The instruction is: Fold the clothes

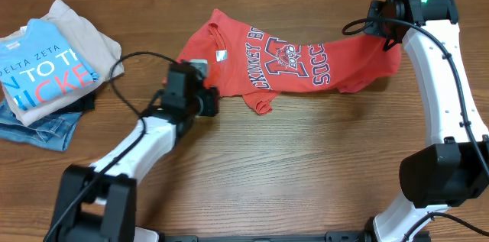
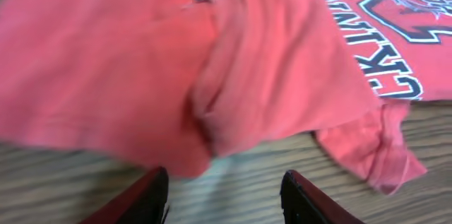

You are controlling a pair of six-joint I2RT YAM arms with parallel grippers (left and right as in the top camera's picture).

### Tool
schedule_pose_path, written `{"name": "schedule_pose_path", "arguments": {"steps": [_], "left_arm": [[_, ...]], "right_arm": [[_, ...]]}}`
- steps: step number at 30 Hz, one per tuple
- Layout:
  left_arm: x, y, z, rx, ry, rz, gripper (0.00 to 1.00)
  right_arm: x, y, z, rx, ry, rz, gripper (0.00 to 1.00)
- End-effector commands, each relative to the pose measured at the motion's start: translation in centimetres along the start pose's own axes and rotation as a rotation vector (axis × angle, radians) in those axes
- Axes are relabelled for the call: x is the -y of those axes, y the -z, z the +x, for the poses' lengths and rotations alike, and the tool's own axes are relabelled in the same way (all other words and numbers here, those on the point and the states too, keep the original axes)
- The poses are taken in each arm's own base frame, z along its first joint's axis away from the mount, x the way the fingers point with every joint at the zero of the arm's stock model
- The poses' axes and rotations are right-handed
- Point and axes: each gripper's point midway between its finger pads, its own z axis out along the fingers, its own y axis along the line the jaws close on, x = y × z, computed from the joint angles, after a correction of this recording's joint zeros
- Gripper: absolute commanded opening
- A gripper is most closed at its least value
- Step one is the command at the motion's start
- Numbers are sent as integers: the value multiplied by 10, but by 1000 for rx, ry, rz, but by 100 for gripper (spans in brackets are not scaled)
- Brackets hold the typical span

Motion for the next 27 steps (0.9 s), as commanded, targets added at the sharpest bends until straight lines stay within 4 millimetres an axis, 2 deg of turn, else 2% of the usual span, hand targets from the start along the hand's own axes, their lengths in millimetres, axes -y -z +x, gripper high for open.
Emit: {"name": "schedule_pose_path", "arguments": {"steps": [1, 4, 10, 12, 15, 17, 23, 27], "left_arm": [[4, -22, 7, -8, 11, 2, 56], [6, -34, 4, 18, 6, 13, 56], [12, -45, -22, 140, 1, 46, 53], [13, -44, -25, 153, 0, 49, 44], [12, -44, -22, 143, 0, 49, 25], [16, -44, -19, 127, -1, 72, 6], [20, -42, -18, 115, -1, 93, 4], [21, -30, -32, 159, -4, 90, 4]], "right_arm": [[3, 8, -5, 25, -16, -3, 4], [3, 8, -5, 25, -16, -3, 4], [3, 8, -5, 24, -16, -3, 4], [3, 8, -5, 24, -16, -3, 4], [3, 8, -5, 25, -16, -3, 4], [3, 8, -5, 24, -16, -3, 4], [3, 8, -5, 23, -15, -3, 4], [3, 8, -6, 26, -16, -3, 4]]}}
